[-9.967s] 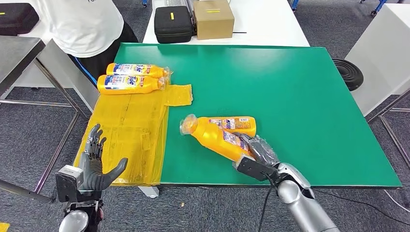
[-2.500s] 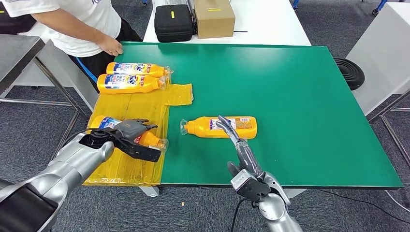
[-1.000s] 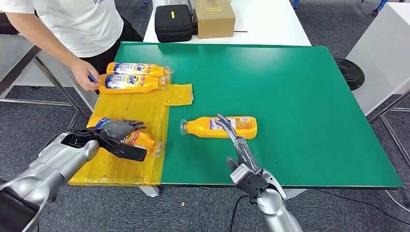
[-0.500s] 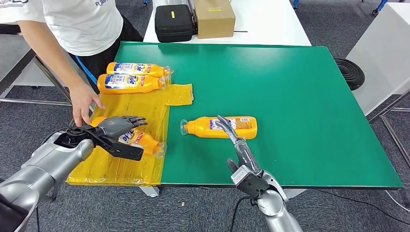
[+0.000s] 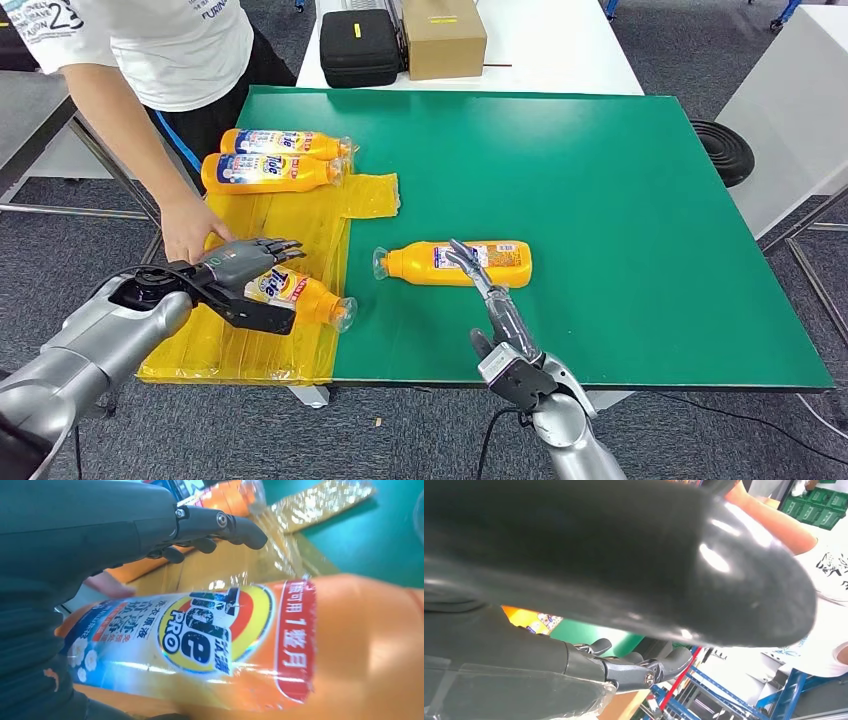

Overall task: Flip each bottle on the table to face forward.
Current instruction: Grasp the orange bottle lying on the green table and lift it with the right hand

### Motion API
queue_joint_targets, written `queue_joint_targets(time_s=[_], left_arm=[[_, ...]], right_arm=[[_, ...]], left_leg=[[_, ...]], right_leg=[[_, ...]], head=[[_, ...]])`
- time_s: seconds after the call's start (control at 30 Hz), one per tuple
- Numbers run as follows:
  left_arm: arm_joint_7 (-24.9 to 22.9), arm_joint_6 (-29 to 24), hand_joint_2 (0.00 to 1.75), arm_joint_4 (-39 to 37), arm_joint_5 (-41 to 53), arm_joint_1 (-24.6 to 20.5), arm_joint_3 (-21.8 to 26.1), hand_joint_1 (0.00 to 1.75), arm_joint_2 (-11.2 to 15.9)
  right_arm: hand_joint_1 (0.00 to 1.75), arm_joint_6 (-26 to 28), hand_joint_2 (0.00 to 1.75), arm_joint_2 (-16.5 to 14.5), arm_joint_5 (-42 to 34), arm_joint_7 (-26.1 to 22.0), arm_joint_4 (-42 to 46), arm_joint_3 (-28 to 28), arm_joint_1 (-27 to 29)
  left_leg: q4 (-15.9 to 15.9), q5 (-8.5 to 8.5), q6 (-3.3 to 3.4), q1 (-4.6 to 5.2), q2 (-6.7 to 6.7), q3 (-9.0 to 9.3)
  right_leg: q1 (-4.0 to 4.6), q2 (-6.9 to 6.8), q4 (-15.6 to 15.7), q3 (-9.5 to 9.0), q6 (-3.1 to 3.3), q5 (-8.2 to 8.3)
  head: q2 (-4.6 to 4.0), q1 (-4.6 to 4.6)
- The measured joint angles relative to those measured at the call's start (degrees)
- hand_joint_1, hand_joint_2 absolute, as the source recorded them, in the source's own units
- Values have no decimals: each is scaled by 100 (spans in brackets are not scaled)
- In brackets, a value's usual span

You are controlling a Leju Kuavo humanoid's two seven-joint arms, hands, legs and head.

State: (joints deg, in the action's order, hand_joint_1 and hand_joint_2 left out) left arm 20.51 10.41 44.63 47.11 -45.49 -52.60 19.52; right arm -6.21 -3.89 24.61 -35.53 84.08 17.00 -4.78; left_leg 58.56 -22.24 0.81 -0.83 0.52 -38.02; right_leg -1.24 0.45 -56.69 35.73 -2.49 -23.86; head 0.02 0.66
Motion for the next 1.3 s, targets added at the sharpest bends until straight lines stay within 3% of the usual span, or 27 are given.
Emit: queue_joint_targets(time_s=[0.13,0.27,0.53,0.6,0.7,0.87,1.0,1.17,1.3], left_arm=[[-15,-125,175,194,10,168,121,0,38],[46,315,175,467,21,250,173,0,254],[345,1149,175,1454,-452,287,279,0,1188],[454,1210,175,1817,-753,409,472,0,1440],[648,1096,175,2205,-1034,751,944,0,1542],[1310,913,175,2674,-1592,1449,1877,0,1299],[1907,750,175,3121,-2497,2054,2804,0,705],[1926,659,175,3599,-3680,2785,3878,0,-133],[1772,578,175,3623,-3744,3237,4566,0,-799]], right_arm=[[0,-10,0,0,-5,39,0,1,-6],[0,-21,0,1,-19,68,0,3,-22],[0,-20,0,18,35,141,66,-16,15],[0,-12,0,45,84,168,107,-63,35],[0,-17,0,85,109,200,148,-147,24],[0,-121,0,125,92,262,148,-299,-109],[0,-110,0,135,254,352,98,-346,-225],[0,176,0,239,1115,963,-265,-395,-503],[0,292,175,420,1665,1260,-892,-520,-908]], left_leg=[[0,0,0,0,0,-1],[0,0,0,-2,-1,0],[-1,0,-2,-8,-6,-1],[-1,0,-2,-8,-6,-1],[-1,0,-2,-6,-1,-2],[-1,0,-1,2,-7,-2],[0,2,3,5,-5,-2],[0,-1,1,7,-11,-1],[0,1,3,6,-7,-4]], right_leg=[[0,0,0,0,0,0],[3,1,0,2,0,0],[7,5,-4,7,1,0],[6,4,-3,9,2,-2],[4,-1,-1,8,3,-5],[-4,5,1,11,2,0],[-8,4,1,8,1,0],[-8,8,2,9,1,0],[-8,6,3,9,0,1]], head=[[0,-1],[0,-1],[0,1],[0,1],[0,-1],[0,-1],[0,-3],[0,1],[0,-2]])
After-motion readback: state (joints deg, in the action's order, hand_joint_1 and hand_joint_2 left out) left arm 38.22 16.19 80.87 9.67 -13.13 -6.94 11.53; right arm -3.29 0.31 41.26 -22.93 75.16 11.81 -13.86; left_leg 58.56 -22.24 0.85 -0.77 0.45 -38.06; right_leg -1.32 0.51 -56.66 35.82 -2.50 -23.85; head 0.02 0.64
